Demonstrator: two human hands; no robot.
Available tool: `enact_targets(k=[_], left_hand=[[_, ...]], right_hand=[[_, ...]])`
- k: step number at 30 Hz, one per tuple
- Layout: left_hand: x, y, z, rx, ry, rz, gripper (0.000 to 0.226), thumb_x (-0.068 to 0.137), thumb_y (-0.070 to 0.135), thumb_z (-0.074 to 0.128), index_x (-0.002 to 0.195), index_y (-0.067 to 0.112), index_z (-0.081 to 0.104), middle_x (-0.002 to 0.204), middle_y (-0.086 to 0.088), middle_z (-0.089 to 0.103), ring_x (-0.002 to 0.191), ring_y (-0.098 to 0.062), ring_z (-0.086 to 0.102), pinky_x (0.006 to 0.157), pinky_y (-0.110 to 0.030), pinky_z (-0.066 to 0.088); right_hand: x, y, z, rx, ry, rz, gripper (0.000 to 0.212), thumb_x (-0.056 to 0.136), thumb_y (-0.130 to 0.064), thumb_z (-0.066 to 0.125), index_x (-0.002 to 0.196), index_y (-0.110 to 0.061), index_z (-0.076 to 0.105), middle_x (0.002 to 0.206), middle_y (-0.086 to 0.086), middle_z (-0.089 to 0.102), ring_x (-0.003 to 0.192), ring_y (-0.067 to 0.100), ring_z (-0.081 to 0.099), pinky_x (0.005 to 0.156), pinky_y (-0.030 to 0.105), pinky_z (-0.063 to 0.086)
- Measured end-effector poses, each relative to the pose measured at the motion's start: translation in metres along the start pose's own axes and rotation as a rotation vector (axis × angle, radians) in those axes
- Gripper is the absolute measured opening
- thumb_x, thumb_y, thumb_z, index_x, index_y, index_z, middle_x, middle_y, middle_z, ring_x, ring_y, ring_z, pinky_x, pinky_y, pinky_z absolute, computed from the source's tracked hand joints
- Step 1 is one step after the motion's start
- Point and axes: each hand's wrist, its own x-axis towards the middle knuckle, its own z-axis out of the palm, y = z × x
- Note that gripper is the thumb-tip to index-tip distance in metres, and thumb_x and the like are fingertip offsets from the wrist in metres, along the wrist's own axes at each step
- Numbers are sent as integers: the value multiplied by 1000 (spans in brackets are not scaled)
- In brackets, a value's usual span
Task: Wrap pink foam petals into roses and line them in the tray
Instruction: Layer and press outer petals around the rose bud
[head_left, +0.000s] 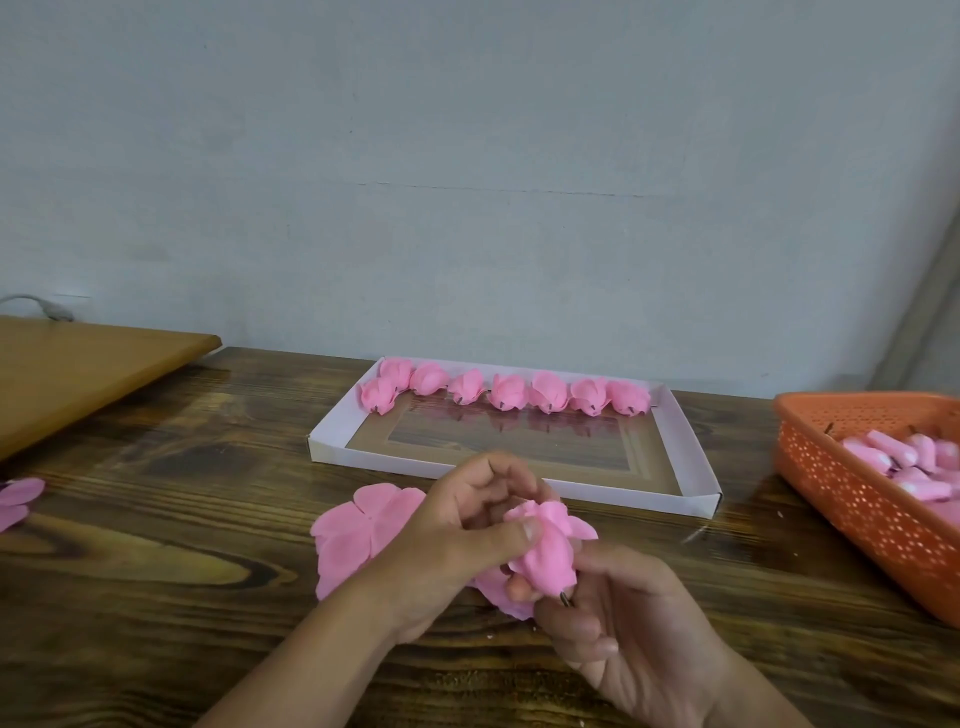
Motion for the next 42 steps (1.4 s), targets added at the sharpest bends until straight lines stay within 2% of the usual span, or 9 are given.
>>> enact_targets(k=[2,9,14,17,20,26,32,37,42], left_hand=[[1,-1,-1,27,4,-18,30,75,27,74,104,33,73,96,7,70,74,-12,63,60,-20,52],[-1,0,-4,113,-90,-45,30,85,23,65,111,34,73,82,-2,73,58,-13,64,59,-22,54],[-1,2,-6,210,-134,-43,29,83,20,58,105,34,72,105,-7,70,86,-38,66,72,-31,56],[-1,3,-4,145,-132,-37,22,86,12,60,93,29,71,85,-13,68,62,-21,66,61,-26,54],[-1,3,-4,131,-92,-40,15,84,15,65,90,26,73,84,-10,70,55,-16,64,56,-23,53],[1,1,-4,183,12,-32,12,86,6,63,90,14,72,85,7,76,63,0,67,59,-12,49],[3,-2,-6,207,47,-61,14,86,12,68,90,22,77,89,3,76,80,-5,70,64,-17,52],[6,-1,-11,218,161,-77,10,83,22,70,88,25,78,91,-7,73,86,-16,67,73,-34,53],[5,-3,-8,276,166,-109,25,93,6,69,85,28,79,88,0,76,80,-6,67,67,-18,53]], right_hand=[[0,0,0,-13,4,-4,44,76,-19,81,116,-5,69,87,21,66,46,10,51,37,15,39],[1,1,1,-37,42,14,35,79,-18,73,109,-1,70,81,19,66,45,12,53,36,17,41],[0,1,-1,-19,50,63,31,80,-14,70,108,0,67,81,22,62,47,15,54,37,19,41],[0,0,1,-53,47,39,27,80,-17,70,102,-3,71,80,18,64,47,13,53,38,17,41],[-1,-1,3,-125,63,10,30,80,-24,72,106,-9,72,82,16,67,49,12,53,40,17,41],[0,-4,11,-326,129,-4,41,82,-52,62,98,-17,78,87,13,71,55,12,57,47,19,44],[3,-1,10,-406,179,-48,61,79,-68,60,102,-14,76,94,18,70,61,16,60,53,24,51],[1,-4,3,-477,338,-191,63,60,-60,86,106,-19,73,91,17,72,68,20,67,58,28,56],[0,-5,0,-520,454,-255,40,60,-31,85,96,-15,77,88,27,71,63,24,66,60,30,58]])
